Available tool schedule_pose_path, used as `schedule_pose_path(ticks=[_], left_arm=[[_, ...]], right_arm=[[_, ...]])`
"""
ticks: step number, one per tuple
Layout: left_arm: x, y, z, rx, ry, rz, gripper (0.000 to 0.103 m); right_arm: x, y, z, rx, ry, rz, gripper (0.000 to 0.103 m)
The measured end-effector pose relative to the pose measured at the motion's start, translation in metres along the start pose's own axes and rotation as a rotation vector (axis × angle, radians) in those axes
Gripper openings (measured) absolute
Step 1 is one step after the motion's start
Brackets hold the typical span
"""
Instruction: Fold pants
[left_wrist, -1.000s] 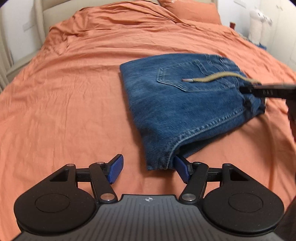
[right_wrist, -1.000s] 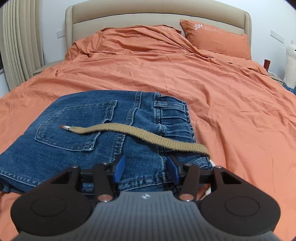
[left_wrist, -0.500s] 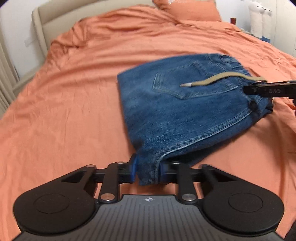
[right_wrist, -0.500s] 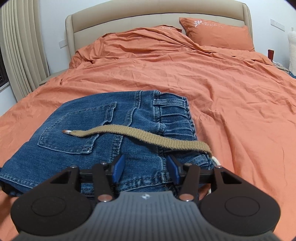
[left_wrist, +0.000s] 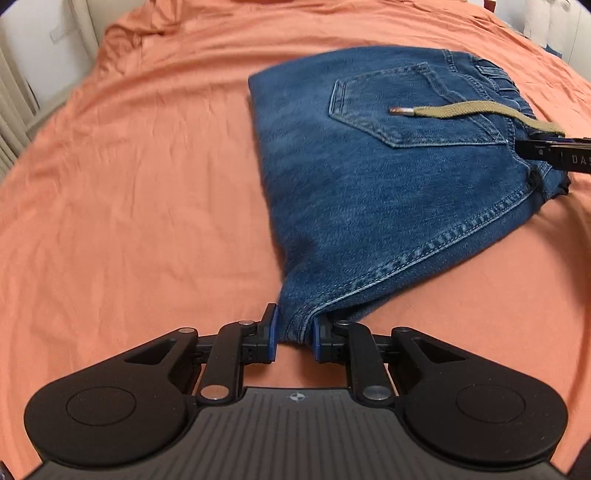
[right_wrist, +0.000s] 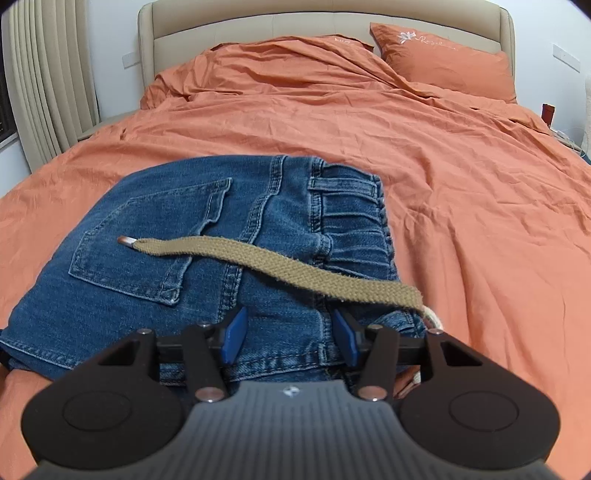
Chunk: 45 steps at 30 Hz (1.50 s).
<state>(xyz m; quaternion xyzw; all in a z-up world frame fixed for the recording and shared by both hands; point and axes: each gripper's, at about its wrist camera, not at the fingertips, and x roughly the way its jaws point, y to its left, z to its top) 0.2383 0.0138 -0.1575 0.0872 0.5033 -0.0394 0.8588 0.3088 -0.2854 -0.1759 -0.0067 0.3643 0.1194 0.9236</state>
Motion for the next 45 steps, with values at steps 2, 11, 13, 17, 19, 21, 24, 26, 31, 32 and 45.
schedule_pose_path(ticks=[2,11,13,17,19,21,24,26,31,32,45], left_arm=[[-0.004,0.0,-0.003,0.001,0.006,-0.002,0.02],[-0.028,0.023,-0.017,-0.119,0.035,0.012,0.041],[-0.042,0.034,-0.019,-0.182,-0.023,-0.008,0.044],[-0.06,0.059,-0.014,-0.33,-0.16,-0.082,0.046],[-0.061,0.068,-0.005,-0.377,-0.204,-0.107,0.047],[-0.059,0.074,0.004,-0.4,-0.227,-0.12,0.049],[-0.055,0.076,0.018,-0.416,-0.25,-0.141,0.05],[-0.054,0.075,0.027,-0.412,-0.265,-0.146,0.051],[-0.04,0.079,0.053,-0.429,-0.287,-0.174,0.06],[-0.035,0.082,0.054,-0.447,-0.296,-0.209,0.064],[0.051,0.113,0.054,-0.594,-0.12,-0.503,0.075]], right_arm=[[0.001,0.001,-0.001,-0.013,0.007,-0.008,0.047],[-0.012,0.01,0.025,-0.065,0.117,-0.046,0.051],[-0.027,0.01,0.03,-0.071,0.107,-0.042,0.064],[-0.054,0.0,0.037,-0.052,0.086,-0.003,0.079],[-0.062,-0.009,0.041,-0.02,0.091,0.013,0.079],[-0.068,-0.018,0.045,0.024,0.09,0.04,0.081],[-0.07,-0.031,0.051,0.078,0.106,0.059,0.081],[-0.068,-0.038,0.054,0.115,0.118,0.063,0.081],[-0.053,-0.053,0.057,0.185,0.148,0.081,0.081],[-0.047,-0.056,0.057,0.198,0.159,0.084,0.081],[0.044,-0.1,0.061,0.385,0.355,0.223,0.082]])
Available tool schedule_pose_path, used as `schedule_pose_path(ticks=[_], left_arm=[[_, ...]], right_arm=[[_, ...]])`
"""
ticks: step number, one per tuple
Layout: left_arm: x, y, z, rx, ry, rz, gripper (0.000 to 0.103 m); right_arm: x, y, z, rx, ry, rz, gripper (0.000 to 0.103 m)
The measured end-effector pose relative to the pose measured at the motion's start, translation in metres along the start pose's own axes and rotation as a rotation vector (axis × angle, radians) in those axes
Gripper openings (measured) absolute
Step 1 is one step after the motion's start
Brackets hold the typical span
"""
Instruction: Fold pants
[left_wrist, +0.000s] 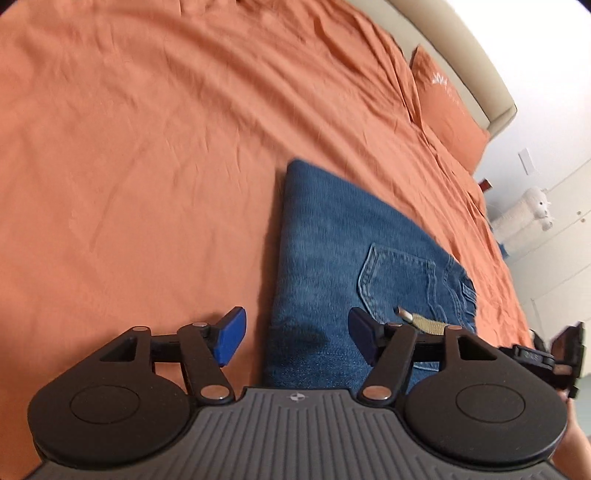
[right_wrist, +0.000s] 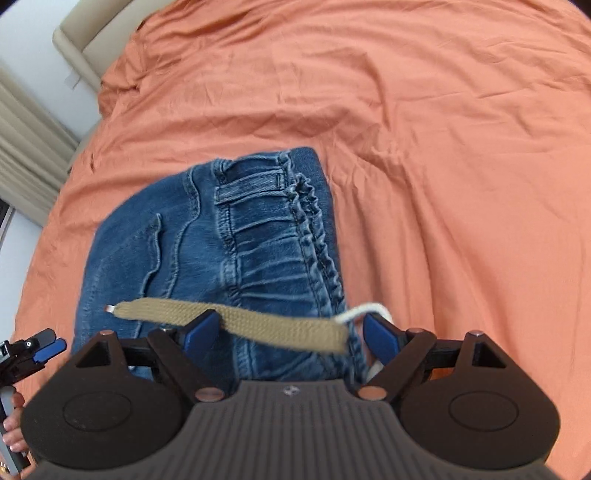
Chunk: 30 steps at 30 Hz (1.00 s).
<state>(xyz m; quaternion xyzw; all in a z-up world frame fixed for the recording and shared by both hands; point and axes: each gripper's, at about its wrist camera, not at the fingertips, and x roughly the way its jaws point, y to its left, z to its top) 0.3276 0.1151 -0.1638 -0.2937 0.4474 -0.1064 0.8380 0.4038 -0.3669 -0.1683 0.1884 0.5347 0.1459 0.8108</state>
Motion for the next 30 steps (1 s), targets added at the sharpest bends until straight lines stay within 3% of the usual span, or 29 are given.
schedule_pose_path(ticks=[3,7,16,19,21,30], left_arm=[[0.009,0.01,0.003,-0.038,0.019,0.008,0.075],[0.019,0.019,0.008,-0.101,0.048,-0.056,0.075],[0.037,0.014,0.012,-0.068,0.071,-0.084,0.069],[0.041,0.012,0.011,-0.058,0.079,-0.078,0.056],[0.045,0.009,0.012,-0.047,0.087,-0.076,0.04],[0.038,-0.011,0.012,0.069,0.062,-0.014,0.014]], right_arm=[[0.012,-0.013,0.009,0.068,0.026,0.073,0.083],[0.024,-0.028,0.012,0.127,0.044,0.152,0.083],[0.033,-0.054,0.019,0.192,0.076,0.309,0.082],[0.034,-0.063,0.018,0.234,0.061,0.347,0.078],[0.035,-0.062,0.017,0.229,0.057,0.345,0.074],[0.01,-0.027,0.019,0.076,0.007,0.229,0.041]])
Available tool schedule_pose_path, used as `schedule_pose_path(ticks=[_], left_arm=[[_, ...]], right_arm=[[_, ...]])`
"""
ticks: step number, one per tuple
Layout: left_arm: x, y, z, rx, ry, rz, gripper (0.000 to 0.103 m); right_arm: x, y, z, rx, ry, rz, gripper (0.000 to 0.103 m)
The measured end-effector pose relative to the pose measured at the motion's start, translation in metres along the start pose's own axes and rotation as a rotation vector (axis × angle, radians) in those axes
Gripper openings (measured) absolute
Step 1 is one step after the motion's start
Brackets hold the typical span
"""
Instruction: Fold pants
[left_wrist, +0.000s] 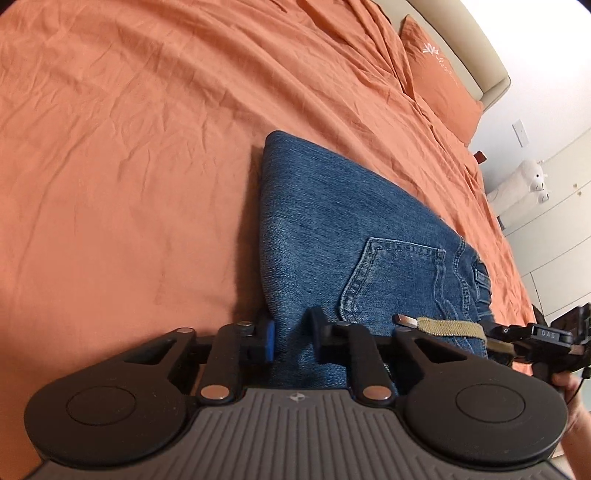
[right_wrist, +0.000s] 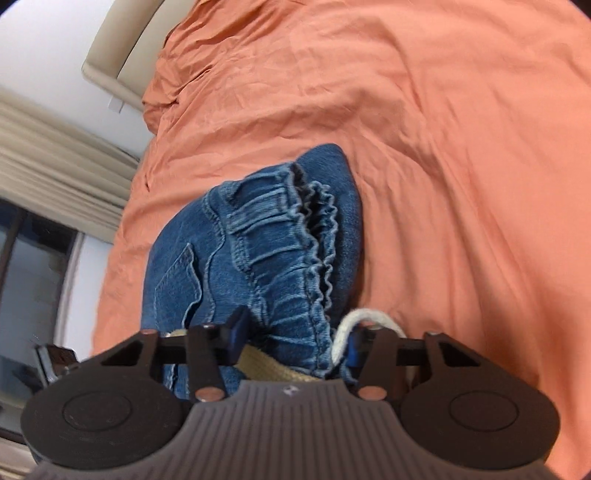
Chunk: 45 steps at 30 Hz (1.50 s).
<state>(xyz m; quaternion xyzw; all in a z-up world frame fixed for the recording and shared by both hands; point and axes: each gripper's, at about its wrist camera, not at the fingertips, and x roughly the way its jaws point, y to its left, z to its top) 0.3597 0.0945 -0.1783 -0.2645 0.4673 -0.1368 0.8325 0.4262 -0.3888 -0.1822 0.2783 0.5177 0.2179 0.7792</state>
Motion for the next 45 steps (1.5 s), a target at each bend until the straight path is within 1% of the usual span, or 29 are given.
schedule_pose_path(ticks=[3,6,13,14,15,17,18,19,21,23,24,25,26,27,28,29,30,31,33,36,37,38,39,40,41,42,43,44,45], left_arm=[[-0.004,-0.001,0.001,0.005,-0.01,-0.002,0.01],[-0.012,-0.001,0.002,0.019,-0.024,-0.006,0.007],[-0.039,0.002,0.004,0.009,-0.063,-0.026,0.005],[-0.044,0.003,0.004,0.01,-0.074,-0.024,0.002],[-0.051,0.005,0.004,0.006,-0.09,-0.03,0.0],[-0.07,0.009,0.006,-0.021,-0.136,-0.112,0.0],[-0.079,0.011,0.007,-0.025,-0.152,-0.122,0.0],[-0.088,0.011,0.007,-0.019,-0.168,-0.103,0.0],[-0.092,0.014,0.006,-0.017,-0.163,-0.075,0.0],[-0.085,0.02,0.004,-0.037,-0.116,-0.102,0.0],[-0.079,0.024,0.002,-0.049,-0.091,-0.102,0.005],[-0.073,0.026,0.001,-0.057,-0.084,-0.083,0.007],[-0.068,0.027,0.0,-0.052,-0.08,-0.051,0.017],[-0.062,0.026,-0.001,-0.043,-0.069,-0.019,0.033],[-0.057,0.026,-0.002,-0.038,-0.058,0.0,0.042],[-0.054,0.024,-0.003,-0.032,-0.052,0.007,0.058],[-0.051,0.024,-0.004,-0.028,-0.051,0.006,0.062],[-0.046,0.024,-0.004,-0.033,-0.047,0.004,0.063],[-0.035,0.026,-0.004,-0.055,-0.013,-0.012,0.069],[-0.016,0.031,-0.006,-0.09,0.04,-0.035,0.069],[-0.011,0.031,-0.006,-0.1,0.044,-0.043,0.069],[-0.008,0.031,-0.006,-0.111,0.041,-0.055,0.067],[-0.006,0.031,-0.005,-0.118,0.042,-0.07,0.062],[-0.004,0.031,-0.005,-0.119,0.046,-0.087,0.053],[-0.002,0.03,-0.004,-0.118,0.053,-0.099,0.039],[-0.001,0.029,-0.004,-0.117,0.053,-0.096,0.03],[-0.002,0.028,-0.004,-0.111,0.045,-0.089,0.024],[-0.002,0.027,-0.005,-0.101,0.038,-0.091,0.014],[-0.005,0.025,-0.004,-0.093,0.027,-0.095,0.01]], right_arm=[[-0.006,0.021,0.0,-0.055,-0.017,-0.05,0.036],[-0.013,0.038,-0.001,-0.086,-0.032,-0.086,0.034],[-0.032,0.084,-0.007,-0.158,-0.072,-0.135,0.029],[-0.034,0.092,-0.009,-0.17,-0.077,-0.14,0.029],[-0.037,0.098,-0.01,-0.18,-0.082,-0.142,0.028],[-0.041,0.112,-0.014,-0.199,-0.093,-0.14,0.028],[-0.043,0.12,-0.016,-0.209,-0.099,-0.134,0.027],[-0.045,0.127,-0.017,-0.221,-0.106,-0.133,0.027],[-0.046,0.143,-0.02,-0.254,-0.106,-0.159,0.027],[-0.044,0.149,-0.019,-0.244,-0.097,-0.209,0.027],[-0.042,0.151,-0.018,-0.231,-0.094,-0.23,0.027],[-0.041,0.152,-0.018,-0.226,-0.093,-0.245,0.027],[-0.039,0.153,-0.018,-0.225,-0.093,-0.256,0.027],[-0.038,0.153,-0.018,-0.223,-0.093,-0.265,0.027],[-0.037,0.152,-0.018,-0.22,-0.093,-0.272,0.027],[-0.036,0.15,-0.018,-0.216,-0.093,-0.278,0.027],[-0.036,0.148,-0.018,-0.208,-0.093,-0.282,0.027],[-0.034,0.146,-0.018,-0.2,-0.091,-0.284,0.027],[-0.032,0.14,-0.016,-0.189,-0.087,-0.285,0.027],[-0.03,0.132,-0.014,-0.18,-0.077,-0.284,0.027],[-0.028,0.13,-0.013,-0.176,-0.074,-0.282,0.027],[-0.028,0.127,-0.012,-0.171,-0.072,-0.279,0.027],[-0.027,0.124,-0.012,-0.167,-0.07,-0.276,0.027],[-0.026,0.121,-0.01,-0.162,-0.068,-0.273,0.028],[-0.025,0.118,-0.01,-0.156,-0.066,-0.271,0.028],[-0.024,0.116,-0.01,-0.151,-0.064,-0.269,0.028],[-0.023,0.113,-0.009,-0.145,-0.063,-0.268,0.028],[-0.022,0.11,-0.009,-0.138,-0.064,-0.266,0.028],[-0.022,0.108,-0.009,-0.13,-0.064,-0.263,0.028]])
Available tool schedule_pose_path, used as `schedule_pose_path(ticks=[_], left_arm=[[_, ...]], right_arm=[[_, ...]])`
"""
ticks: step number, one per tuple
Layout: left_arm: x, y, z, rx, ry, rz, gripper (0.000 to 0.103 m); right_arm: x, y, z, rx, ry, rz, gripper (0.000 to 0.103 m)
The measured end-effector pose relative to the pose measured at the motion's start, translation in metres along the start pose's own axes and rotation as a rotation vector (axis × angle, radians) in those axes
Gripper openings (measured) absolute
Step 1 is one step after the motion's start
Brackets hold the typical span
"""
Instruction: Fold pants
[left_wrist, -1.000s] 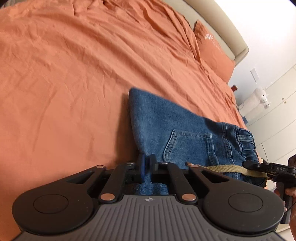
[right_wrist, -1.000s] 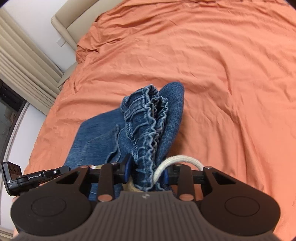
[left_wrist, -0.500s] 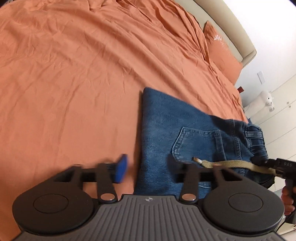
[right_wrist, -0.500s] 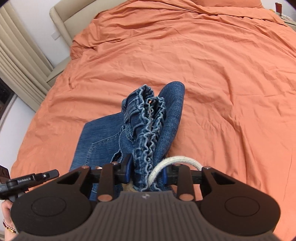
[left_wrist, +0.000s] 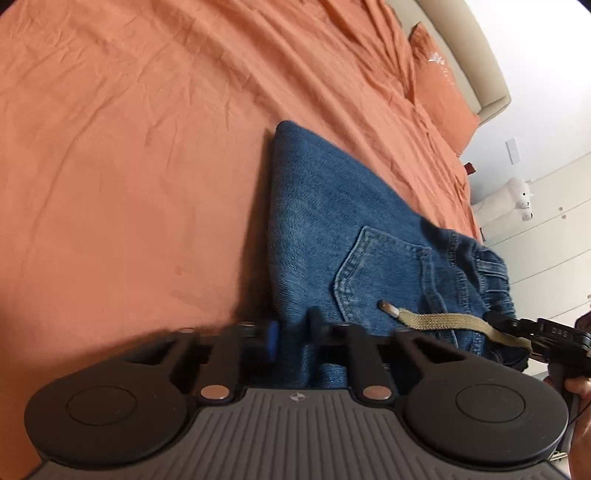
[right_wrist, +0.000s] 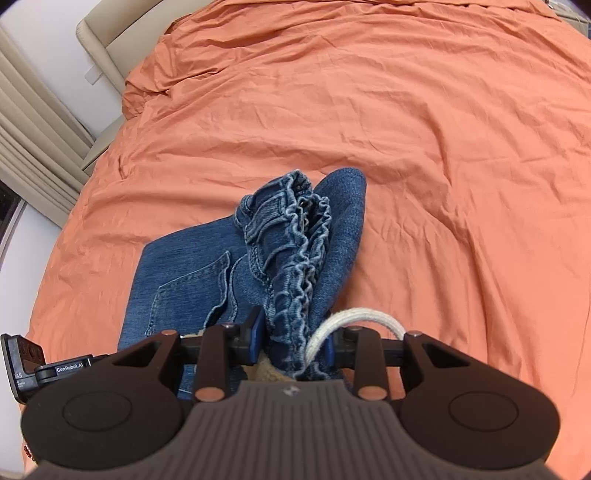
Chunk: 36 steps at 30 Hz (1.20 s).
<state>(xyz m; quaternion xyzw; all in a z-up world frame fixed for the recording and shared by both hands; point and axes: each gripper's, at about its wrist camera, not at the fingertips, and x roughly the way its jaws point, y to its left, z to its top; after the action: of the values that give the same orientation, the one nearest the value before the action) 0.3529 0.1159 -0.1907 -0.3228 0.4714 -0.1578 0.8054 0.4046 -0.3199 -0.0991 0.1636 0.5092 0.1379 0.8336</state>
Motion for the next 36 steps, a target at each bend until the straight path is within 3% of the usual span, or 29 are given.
schedule_pose_path(ticks=[9,15,21,30,36], left_arm=[[-0.042,-0.039,-0.004,0.123,-0.139,0.019,0.007],[-0.089,-0.031,0.003,0.102,-0.201,0.023,0.007],[-0.138,-0.021,0.02,0.137,-0.234,0.094,0.007],[-0.212,0.008,0.06,0.242,-0.222,0.24,0.007],[-0.215,0.055,0.065,0.201,-0.173,0.278,0.007]], right_arm=[[-0.014,0.004,-0.006,0.009,-0.039,0.038,0.027],[-0.036,0.043,-0.011,-0.064,-0.057,0.11,0.025],[-0.033,0.089,-0.018,-0.091,-0.077,0.21,0.025],[0.013,0.167,-0.041,-0.038,-0.067,0.383,0.025],[0.051,0.195,-0.069,0.013,-0.054,0.452,0.025]])
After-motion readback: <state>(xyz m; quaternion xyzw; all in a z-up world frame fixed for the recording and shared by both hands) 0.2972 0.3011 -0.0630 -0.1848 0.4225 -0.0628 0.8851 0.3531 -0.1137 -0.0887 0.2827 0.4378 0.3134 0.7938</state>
